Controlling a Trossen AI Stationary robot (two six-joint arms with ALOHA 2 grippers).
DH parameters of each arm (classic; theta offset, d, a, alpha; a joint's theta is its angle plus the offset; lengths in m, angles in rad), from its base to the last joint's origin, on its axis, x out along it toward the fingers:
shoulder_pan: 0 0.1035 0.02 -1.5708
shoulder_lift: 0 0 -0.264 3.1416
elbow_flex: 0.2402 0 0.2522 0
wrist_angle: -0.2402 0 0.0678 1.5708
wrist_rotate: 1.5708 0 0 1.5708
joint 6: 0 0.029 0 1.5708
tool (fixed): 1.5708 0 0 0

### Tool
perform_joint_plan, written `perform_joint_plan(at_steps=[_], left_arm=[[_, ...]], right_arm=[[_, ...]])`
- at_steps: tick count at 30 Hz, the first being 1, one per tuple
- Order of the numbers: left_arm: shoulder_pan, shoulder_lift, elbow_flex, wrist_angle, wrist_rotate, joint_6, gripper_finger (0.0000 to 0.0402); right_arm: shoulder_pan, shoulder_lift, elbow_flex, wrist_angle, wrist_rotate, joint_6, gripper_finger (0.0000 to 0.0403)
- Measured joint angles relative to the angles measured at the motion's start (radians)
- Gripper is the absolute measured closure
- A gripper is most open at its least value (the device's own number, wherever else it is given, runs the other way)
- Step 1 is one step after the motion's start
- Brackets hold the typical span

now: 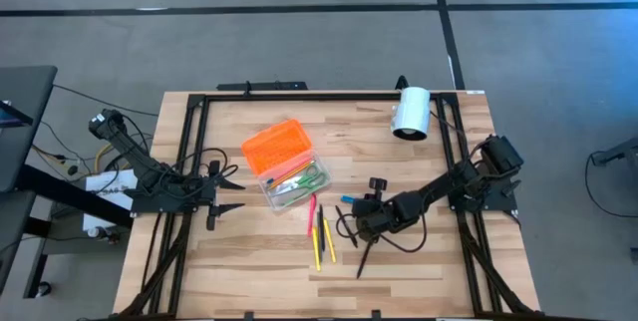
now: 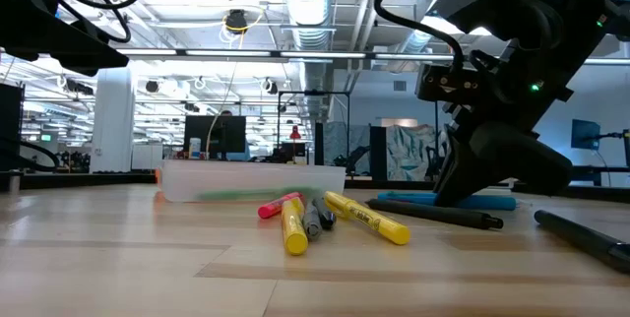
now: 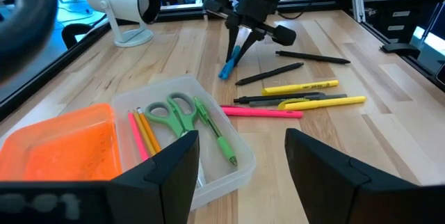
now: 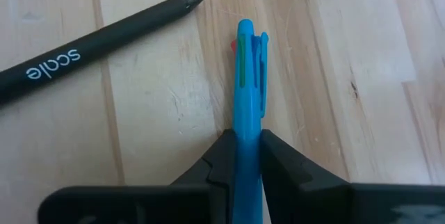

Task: Pick & place school supplies into a supply box
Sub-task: Put the blue pen into the supply box

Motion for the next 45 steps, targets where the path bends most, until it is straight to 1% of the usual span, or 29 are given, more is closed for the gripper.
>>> perform_joint_plan(at_steps=[6, 15, 26, 36, 45], left_arm=[[0.0, 0.0, -0.029, 0.009, 0.0, -0.013, 0.0198], [0.0, 0.0, -0.092, 0.096, 0.001, -0.013, 0.0198], [0.0, 0.0, -0.093, 0.111, 0.001, -0.005, 0.0198], [0.0, 0.0, -0.093, 0.161, 0.001, 0.052, 0.0198], [0.0, 0.0, -0.093, 0.161, 0.001, 0.053, 0.0198]], right_arm=[[-0.002, -0.001, 0.0, 0.0, -0.007, 0.001, 0.0369], [-0.002, -0.001, 0.0, 0.002, -0.011, 0.001, 0.0368], [-0.002, -0.001, 0.0, 0.002, -0.011, 0.001, 0.0367], [-0.002, -0.001, 0.0, 0.003, -0.011, 0.001, 0.0361], [-0.002, 0.0, 0.0, 0.003, -0.011, 0.001, 0.0361]])
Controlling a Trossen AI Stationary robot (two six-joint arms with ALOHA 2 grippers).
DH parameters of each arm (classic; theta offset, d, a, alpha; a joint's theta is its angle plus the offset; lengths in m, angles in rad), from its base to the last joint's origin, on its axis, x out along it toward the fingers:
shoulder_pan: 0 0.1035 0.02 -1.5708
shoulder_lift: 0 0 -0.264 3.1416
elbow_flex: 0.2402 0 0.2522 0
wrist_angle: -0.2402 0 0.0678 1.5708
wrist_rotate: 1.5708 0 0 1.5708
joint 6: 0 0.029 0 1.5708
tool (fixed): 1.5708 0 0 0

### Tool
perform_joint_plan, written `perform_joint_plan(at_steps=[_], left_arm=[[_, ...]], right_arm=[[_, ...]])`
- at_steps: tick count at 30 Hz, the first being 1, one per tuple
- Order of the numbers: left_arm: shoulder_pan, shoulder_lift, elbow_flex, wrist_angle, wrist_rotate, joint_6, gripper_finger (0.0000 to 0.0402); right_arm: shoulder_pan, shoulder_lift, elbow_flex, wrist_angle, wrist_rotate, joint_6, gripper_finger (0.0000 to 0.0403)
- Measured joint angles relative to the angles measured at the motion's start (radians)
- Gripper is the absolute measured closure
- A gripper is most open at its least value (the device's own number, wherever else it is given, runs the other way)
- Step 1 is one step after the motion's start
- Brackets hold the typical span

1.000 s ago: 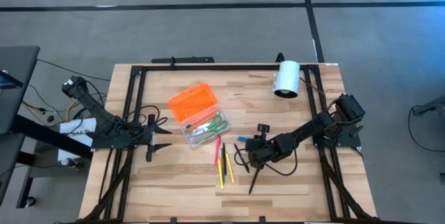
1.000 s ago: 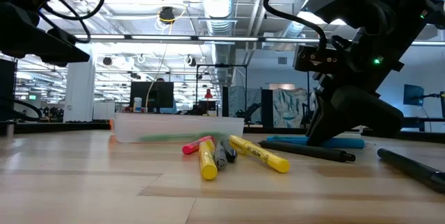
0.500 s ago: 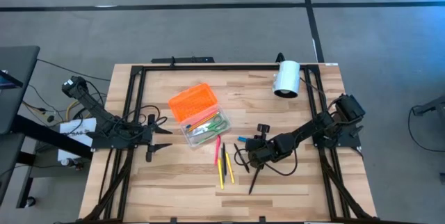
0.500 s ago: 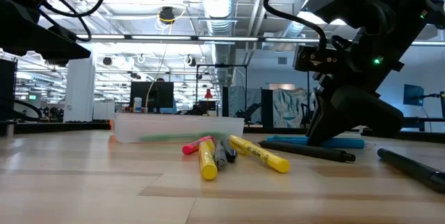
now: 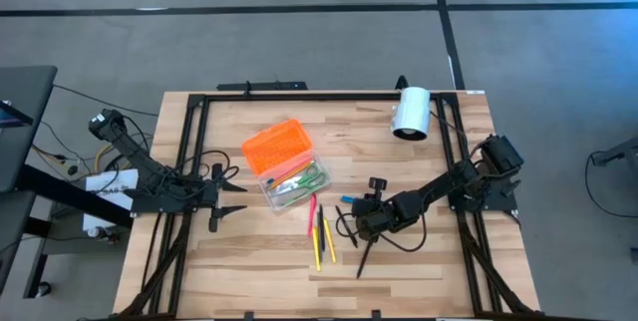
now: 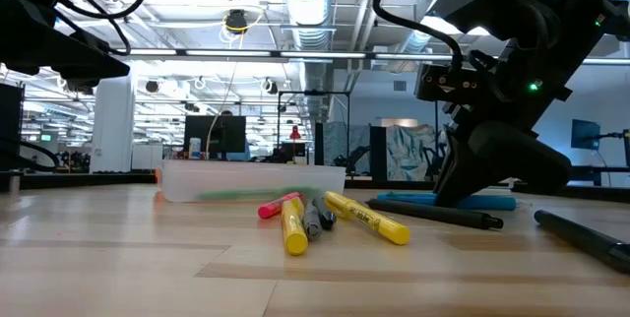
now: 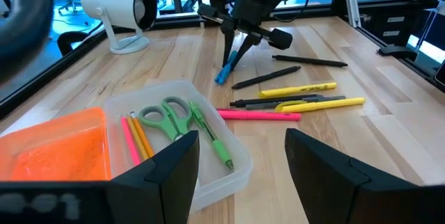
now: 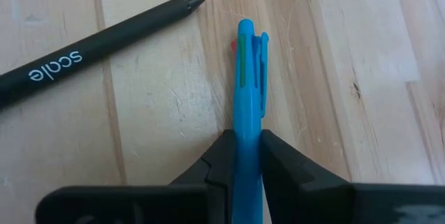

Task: Pick & place school supplies into a supply box
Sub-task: Put the blue pen into the supply box

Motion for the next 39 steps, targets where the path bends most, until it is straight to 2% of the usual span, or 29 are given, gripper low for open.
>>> perform_joint_plan(at_steps=[10, 22, 32, 39], left_arm=[[0.0, 0.0, 0.0, 0.0, 0.0, 0.0, 0.0198], [0.0, 0.0, 0.0, -0.001, 0.002, 0.0, 0.0198], [0.0, 0.0, 0.0, -0.001, 0.002, 0.0, 0.0198], [0.0, 0.0, 0.0, 0.001, -0.001, 0.0, 0.0198]], right_arm=[[0.0, 0.002, 0.025, -0.016, -0.008, -0.008, 0.0363], [-0.017, 0.002, 0.14, -0.036, 0.021, -0.163, 0.0363], [-0.097, 0.002, 0.268, -0.021, 0.032, -0.399, 0.0363], [-0.186, 0.002, 0.339, 0.105, -0.019, -0.641, 0.0363]])
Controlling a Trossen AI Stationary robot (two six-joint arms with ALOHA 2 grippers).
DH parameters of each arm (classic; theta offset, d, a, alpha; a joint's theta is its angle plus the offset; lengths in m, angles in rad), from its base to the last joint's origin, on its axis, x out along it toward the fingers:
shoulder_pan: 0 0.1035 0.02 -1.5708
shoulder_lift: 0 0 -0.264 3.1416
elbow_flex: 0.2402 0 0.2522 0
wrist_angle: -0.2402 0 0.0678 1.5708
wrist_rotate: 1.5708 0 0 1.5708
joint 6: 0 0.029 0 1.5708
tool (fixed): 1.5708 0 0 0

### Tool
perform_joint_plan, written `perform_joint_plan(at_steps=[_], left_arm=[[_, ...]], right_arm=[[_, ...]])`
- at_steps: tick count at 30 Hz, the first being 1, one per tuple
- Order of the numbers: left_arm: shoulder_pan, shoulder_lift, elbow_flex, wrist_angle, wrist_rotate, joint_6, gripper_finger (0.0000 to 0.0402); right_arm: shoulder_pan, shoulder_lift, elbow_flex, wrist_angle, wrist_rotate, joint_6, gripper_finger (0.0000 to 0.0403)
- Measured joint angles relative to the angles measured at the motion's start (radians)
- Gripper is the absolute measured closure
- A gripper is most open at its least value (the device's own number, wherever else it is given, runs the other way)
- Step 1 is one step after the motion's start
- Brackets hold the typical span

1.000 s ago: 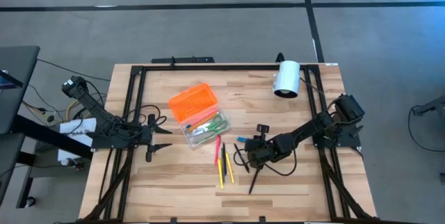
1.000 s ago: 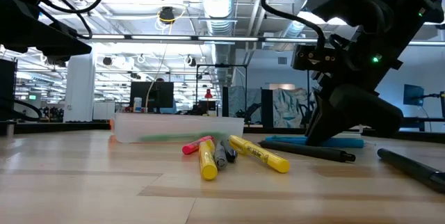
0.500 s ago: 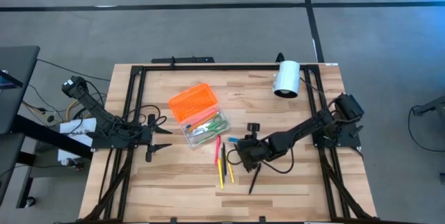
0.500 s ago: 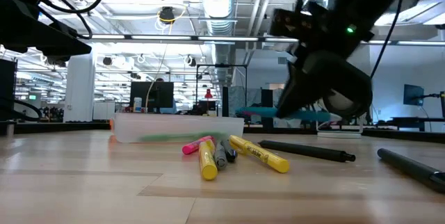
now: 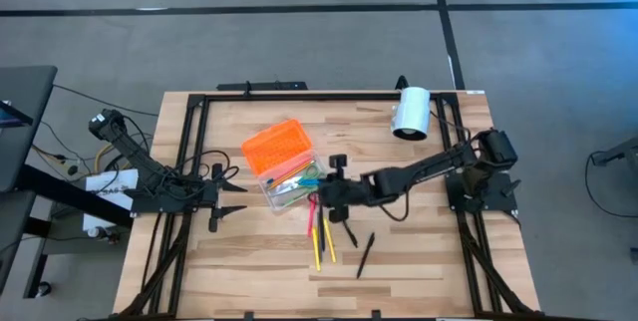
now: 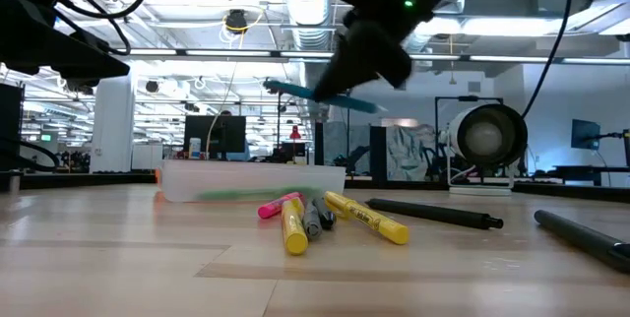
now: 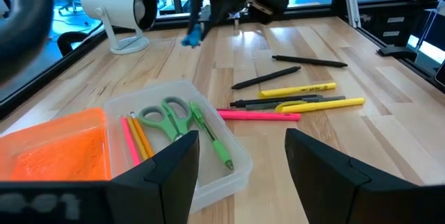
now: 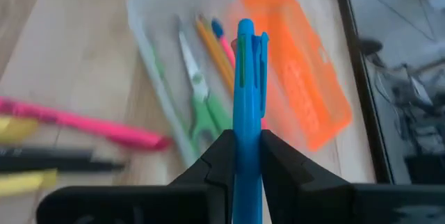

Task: Pick & place school supplies into a supply box
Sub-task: Put the blue pen into the supply box

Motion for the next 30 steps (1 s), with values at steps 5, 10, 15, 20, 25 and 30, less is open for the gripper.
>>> perform_joint_plan(at_steps=[5, 10, 15, 20, 25, 30], left_arm=[[0.0, 0.0, 0.0, 0.005, 0.0, 0.0, 0.0198], [0.0, 0.0, 0.0, 0.007, 0.0, 0.0, 0.0198], [0.0, 0.0, 0.0, 0.031, 0.0, 0.02, 0.0198], [0.0, 0.0, 0.0, 0.067, 0.0, 0.051, 0.0198], [0.0, 0.0, 0.0, 0.071, 0.0, 0.053, 0.0198], [0.0, 0.0, 0.0, 0.071, 0.0, 0.052, 0.0198]], right_arm=[[-0.063, 0.0, 0.003, 0.099, -0.123, -0.068, 0.0361], [-0.108, 0.0, 0.003, 0.14, -0.174, -0.074, 0.0362], [-0.149, 0.0, 0.003, 0.21, -0.285, -0.075, 0.036], [-0.172, 0.0, 0.003, 0.239, -0.31, -0.075, 0.036], [-0.182, 0.074, 0.0, 0.297, -0.334, -0.077, 0.036], [-0.186, 0.157, 0.003, 0.368, -0.332, -0.094, 0.036]])
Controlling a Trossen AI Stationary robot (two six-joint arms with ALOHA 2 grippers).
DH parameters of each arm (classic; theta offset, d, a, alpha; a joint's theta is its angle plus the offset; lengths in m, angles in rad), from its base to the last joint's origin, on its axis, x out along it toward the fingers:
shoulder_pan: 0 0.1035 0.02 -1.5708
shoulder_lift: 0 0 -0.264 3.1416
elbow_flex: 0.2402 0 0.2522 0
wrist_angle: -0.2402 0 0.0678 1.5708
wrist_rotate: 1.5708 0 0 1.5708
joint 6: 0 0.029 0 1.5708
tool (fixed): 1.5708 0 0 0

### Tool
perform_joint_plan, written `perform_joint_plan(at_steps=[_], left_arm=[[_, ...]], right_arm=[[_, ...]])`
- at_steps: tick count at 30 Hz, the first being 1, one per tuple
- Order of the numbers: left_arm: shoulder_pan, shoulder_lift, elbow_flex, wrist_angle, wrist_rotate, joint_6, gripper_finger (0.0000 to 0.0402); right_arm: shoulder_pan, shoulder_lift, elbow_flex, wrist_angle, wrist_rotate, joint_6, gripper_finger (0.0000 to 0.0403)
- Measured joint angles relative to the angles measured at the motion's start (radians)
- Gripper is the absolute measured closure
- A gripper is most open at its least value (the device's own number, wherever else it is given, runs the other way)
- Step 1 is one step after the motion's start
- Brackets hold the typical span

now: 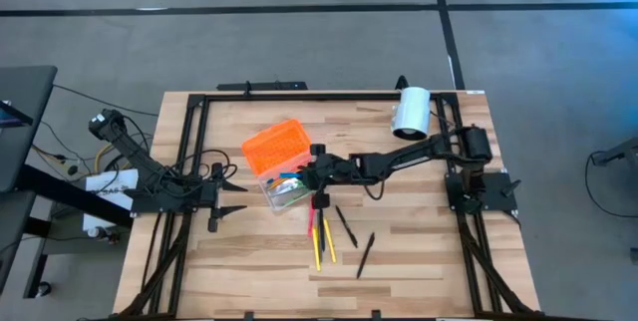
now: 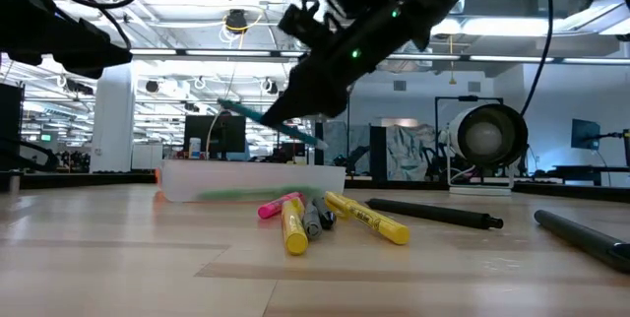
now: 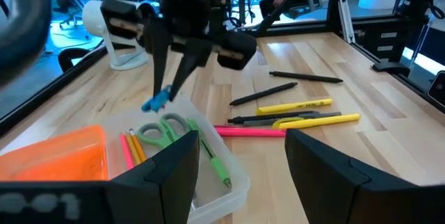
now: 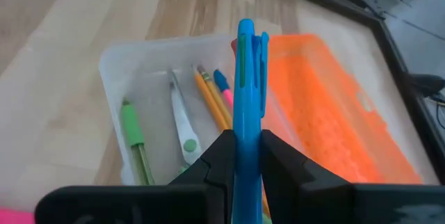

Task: Pick & place school supplies into a supply box
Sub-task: Put the blue pen into the supply box, then put the left yellow pen into the supply box

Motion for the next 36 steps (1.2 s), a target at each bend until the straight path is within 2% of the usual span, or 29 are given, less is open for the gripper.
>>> perform_joint_plan(at_steps=[13, 26, 31, 36], left_arm=[[0.0, 0.0, 0.0, -0.004, 0.0, 0.006, 0.0198], [0.0, 0.0, 0.0, -0.004, -0.002, -0.01, 0.0198], [0.0, 0.0, 0.0, -0.003, 0.014, -0.039, 0.0198], [0.0, 0.0, 0.0, 0.003, 0.048, -0.035, 0.0198]], right_arm=[[-0.028, 0.025, 0.0, 0.019, 0.005, 0.011, 0.0347], [-0.04, 0.025, 0.0, 0.018, 0.001, 0.035, 0.025], [-0.002, -0.017, 0.001, -0.052, 0.037, 0.034, 0.0233], [0.067, -0.077, 0.0, -0.198, 0.115, 0.079, 0.0236]])
